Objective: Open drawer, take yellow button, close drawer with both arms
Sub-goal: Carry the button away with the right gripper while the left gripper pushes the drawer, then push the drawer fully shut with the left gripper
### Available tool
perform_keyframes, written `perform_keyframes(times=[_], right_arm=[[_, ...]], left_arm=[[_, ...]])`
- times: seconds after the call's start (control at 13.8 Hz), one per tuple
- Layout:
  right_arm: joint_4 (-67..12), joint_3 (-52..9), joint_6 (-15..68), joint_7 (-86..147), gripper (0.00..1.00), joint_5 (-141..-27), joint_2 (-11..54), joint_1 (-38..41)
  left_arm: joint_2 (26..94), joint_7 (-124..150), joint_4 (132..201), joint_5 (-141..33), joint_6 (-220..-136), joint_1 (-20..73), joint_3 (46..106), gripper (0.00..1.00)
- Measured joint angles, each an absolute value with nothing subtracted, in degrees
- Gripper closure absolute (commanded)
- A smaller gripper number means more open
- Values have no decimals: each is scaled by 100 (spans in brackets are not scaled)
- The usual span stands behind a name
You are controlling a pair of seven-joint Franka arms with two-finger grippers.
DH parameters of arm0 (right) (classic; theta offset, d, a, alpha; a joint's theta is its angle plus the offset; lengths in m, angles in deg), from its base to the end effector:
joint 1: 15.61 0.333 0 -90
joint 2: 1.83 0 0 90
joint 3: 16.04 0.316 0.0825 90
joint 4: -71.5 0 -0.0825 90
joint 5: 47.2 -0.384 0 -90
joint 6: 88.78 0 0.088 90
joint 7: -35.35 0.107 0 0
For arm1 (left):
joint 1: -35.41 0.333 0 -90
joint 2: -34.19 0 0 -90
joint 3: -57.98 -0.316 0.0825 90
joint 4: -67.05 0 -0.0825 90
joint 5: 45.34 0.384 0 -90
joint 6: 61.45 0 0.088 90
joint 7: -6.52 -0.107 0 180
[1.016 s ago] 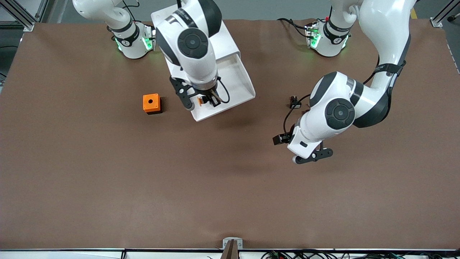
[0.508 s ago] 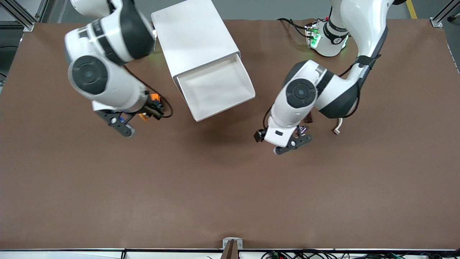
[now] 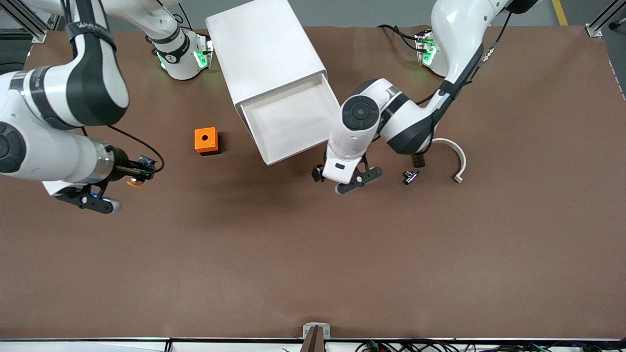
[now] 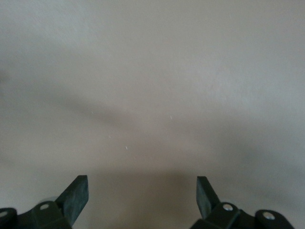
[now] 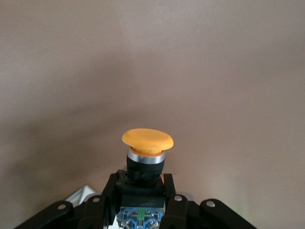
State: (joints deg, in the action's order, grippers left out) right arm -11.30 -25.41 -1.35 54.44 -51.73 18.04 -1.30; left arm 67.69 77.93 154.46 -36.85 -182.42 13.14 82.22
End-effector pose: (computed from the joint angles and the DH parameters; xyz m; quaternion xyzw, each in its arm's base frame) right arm 0.6295 0.0772 0.4744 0.9836 -0.1243 -0.1298 0.0161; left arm 0.5225 -0.4711 0.3454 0.9754 0.2131 -0.0281 0.0484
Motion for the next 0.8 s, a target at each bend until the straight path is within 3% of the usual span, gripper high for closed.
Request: perform_keyframes(times=[0.58,0.8], right_arm=[[-2654,-2540,2183,3066,84,-4891,1822,-1291],[-2803,-2540,2530,2513,84,-4822,1911,-1610]], left_arm=[[6794,8237,15487,-3685,-18244,824,8495,0],[6886,8525,15495,-3727,-18248,465,8505,0]])
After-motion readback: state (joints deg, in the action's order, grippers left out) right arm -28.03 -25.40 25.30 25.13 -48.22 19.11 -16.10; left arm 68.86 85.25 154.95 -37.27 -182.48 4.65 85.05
